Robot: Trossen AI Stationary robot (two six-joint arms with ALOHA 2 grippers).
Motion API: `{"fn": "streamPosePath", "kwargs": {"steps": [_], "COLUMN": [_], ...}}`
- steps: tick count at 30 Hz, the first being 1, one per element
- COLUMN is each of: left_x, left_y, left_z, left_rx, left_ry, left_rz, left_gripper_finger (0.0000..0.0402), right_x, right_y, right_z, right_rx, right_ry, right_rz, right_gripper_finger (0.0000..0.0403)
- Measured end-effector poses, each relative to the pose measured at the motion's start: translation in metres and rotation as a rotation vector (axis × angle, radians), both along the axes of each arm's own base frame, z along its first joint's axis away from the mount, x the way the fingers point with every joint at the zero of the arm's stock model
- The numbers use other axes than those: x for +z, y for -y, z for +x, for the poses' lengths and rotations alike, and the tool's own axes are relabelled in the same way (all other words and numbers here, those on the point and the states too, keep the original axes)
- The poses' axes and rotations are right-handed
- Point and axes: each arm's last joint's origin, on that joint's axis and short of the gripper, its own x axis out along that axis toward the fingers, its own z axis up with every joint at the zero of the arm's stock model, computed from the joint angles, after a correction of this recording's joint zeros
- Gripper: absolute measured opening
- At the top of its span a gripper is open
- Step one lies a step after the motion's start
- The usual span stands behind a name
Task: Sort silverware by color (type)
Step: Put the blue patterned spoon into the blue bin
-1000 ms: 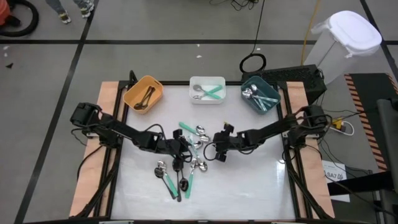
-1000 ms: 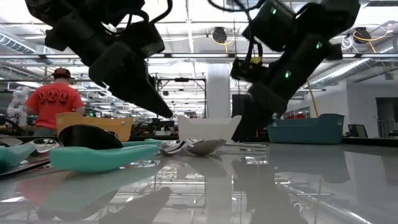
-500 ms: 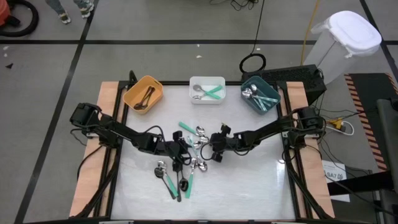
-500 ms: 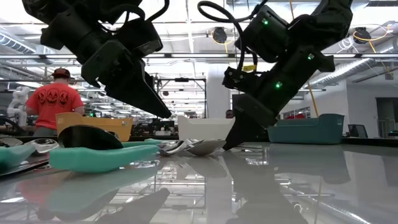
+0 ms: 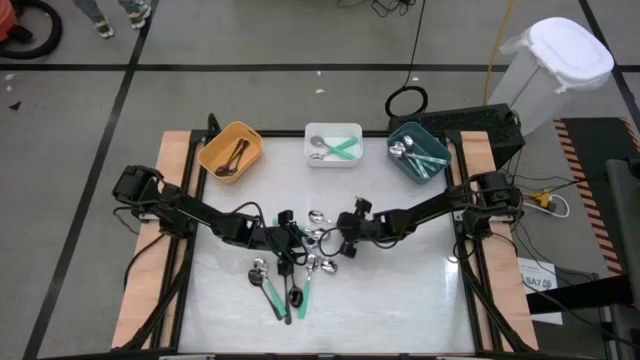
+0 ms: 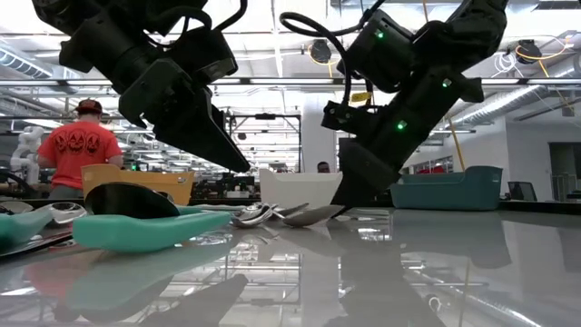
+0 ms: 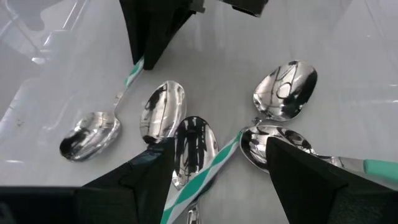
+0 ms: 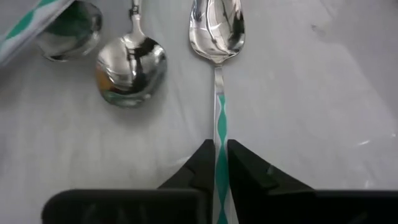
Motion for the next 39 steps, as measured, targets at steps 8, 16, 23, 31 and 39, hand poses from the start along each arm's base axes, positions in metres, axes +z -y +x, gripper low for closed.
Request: {"fn": "streamPosePath", "kwargs": {"steps": [8, 16, 23, 31, 39], "left_x": [0.001, 0.002, 0.006, 0.006, 0.006], "left_y": [0.000, -0.001, -0.011, -0.030, -0.042], "left_z": [0.001, 0.002, 0.007, 0.010, 0.012], "left_rx": [0.000, -0.026, -0.029, 0.028, 0.074], "left_ry": [0.010, 0.031, 0.068, 0.071, 0.075], "left_rz": [-0.003, 0.029, 0.073, 0.081, 0.075], "left_gripper_finger": [0.0252, 0.0252, 0.0252, 0.0252, 0.0252], "right_x": [0.035, 0.073, 0.107, 0.129, 0.136], "right_y": [-0.001, -0.003, 0.001, -0.002, -0.011], "right_z": [-0.009, -0.028, -0.041, -0.060, -0.066], "right_rx": [0.006, -0.045, -0.032, -0.042, 0.035], "right_ry": [0.058, 0.097, 0.175, 0.143, 0.022], "right_rz": [-0.041, -0.128, -0.212, -0.437, -0.714], "right_gripper_finger": [0.0017, 0.0019, 0.0019, 0.0019, 0.0019]}}
